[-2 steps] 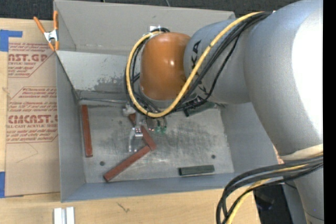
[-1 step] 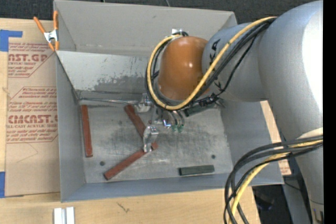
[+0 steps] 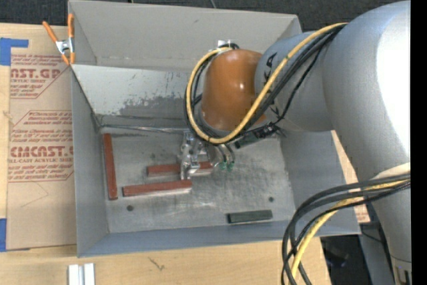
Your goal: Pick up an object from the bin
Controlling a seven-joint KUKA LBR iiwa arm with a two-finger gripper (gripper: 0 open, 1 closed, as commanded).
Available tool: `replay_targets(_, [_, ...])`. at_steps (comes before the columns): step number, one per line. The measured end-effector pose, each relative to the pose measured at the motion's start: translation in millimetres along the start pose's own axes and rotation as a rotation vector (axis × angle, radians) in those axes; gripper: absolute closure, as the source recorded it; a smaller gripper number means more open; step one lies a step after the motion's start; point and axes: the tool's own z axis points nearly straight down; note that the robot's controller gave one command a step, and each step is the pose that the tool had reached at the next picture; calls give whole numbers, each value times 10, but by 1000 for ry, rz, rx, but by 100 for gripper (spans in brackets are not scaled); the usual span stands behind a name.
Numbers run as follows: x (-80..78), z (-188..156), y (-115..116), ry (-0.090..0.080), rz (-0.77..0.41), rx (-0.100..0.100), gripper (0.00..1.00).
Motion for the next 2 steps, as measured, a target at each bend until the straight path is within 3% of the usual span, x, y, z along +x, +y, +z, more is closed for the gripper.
replay_targets(2, [12, -23, -2, 5, 0, 1, 100])
